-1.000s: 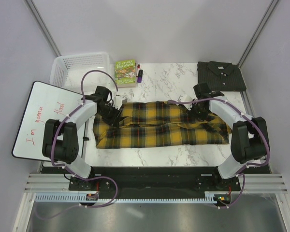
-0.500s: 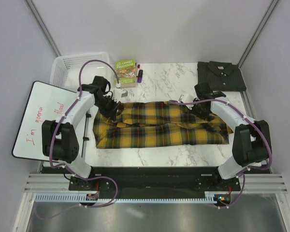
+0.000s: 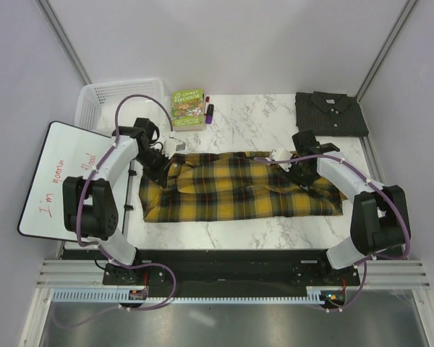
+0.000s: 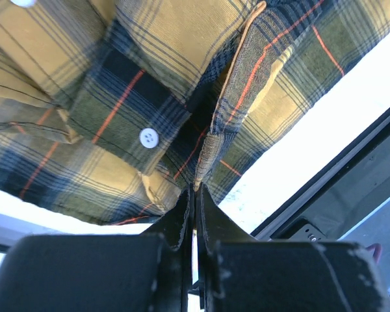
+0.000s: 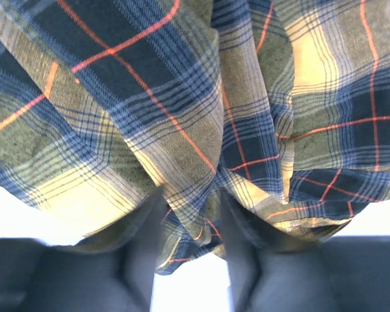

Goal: Fold and stack the long sleeve shirts
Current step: Fold the shirt

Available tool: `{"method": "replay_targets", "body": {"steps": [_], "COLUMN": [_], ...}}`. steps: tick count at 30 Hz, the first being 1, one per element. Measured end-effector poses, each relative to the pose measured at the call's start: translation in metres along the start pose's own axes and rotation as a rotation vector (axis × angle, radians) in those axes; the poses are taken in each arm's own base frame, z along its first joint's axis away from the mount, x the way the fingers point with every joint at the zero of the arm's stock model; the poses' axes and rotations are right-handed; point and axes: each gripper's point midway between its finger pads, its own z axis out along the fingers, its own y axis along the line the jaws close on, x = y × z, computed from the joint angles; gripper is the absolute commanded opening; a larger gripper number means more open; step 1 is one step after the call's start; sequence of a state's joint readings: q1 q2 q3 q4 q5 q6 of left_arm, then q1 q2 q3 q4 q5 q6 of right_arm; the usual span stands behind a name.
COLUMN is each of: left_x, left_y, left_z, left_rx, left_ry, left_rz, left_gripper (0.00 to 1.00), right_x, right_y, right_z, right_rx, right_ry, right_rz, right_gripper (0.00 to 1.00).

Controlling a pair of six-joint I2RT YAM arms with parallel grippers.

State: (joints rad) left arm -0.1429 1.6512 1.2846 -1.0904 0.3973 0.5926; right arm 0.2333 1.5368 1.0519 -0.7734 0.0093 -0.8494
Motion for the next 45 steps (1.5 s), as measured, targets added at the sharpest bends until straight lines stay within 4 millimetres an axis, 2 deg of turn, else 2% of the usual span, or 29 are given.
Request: {"method": "replay_targets", "body": {"steps": [8, 13, 16, 17, 20, 25, 31, 35, 38, 39, 40, 42, 45], "left_x": [-0.019, -0.036, -0.046, -0.049, -0.055, -0.061, -0.057, -0.048, -0.032, -0.024, -0.016, 0.002, 0.030], "left_y": [0.002, 0.005, 0.007, 0.007, 0.008, 0.009, 0.013, 0.014, 0.009, 0.006, 0.004, -0.001, -0.009], "left_z": [-0.007, -0.015, -0.021, -0.023, -0.027, -0.039, -0.047, -0.045, -0.033, -0.024, -0.018, -0.001, 0.022], "left_rx": [0.022, 0.025, 0.019, 0.020, 0.020, 0.013, 0.010, 0.019, 0.042, 0.055, 0.067, 0.093, 0.128], "left_ry": [-0.032, -0.068, -0.087, -0.091, -0.104, -0.117, -0.119, -0.107, -0.079, -0.064, -0.049, -0.012, 0.042], "left_rz": [0.002, 0.014, 0.023, 0.024, 0.029, 0.029, 0.004, -0.009, -0.023, -0.032, -0.041, -0.062, -0.091], "left_gripper": [0.02, 0.02, 0.02, 0.02, 0.02, 0.02, 0.02, 0.02, 0.02, 0.02, 0.10, 0.25, 0.34], "right_x": [-0.002, -0.001, 0.000, 0.001, 0.008, 0.006, 0.000, 0.001, 0.009, 0.012, 0.015, 0.020, 0.027], "right_y": [-0.004, -0.003, -0.006, -0.007, -0.011, -0.025, -0.032, -0.028, -0.016, -0.011, -0.007, -0.002, 0.006], "right_z": [0.000, 0.000, 0.003, 0.005, 0.011, 0.011, -0.011, -0.023, -0.016, -0.011, -0.007, 0.000, 0.006], "right_rx": [0.014, 0.010, 0.028, 0.038, 0.068, 0.131, 0.188, 0.210, 0.180, 0.164, 0.150, 0.125, 0.096], "right_ry": [-0.008, -0.005, 0.000, 0.006, 0.036, 0.038, -0.008, -0.043, -0.032, -0.020, -0.009, 0.012, 0.036], "right_rz": [-0.006, -0.021, -0.027, -0.030, -0.038, -0.009, 0.007, 0.001, -0.003, -0.003, -0.004, -0.007, -0.006], "right_gripper": [0.57, 0.53, 0.42, 0.26, 0.00, 0.00, 0.00, 0.15, 0.22, 0.30, 0.46, 0.54, 0.57]}}
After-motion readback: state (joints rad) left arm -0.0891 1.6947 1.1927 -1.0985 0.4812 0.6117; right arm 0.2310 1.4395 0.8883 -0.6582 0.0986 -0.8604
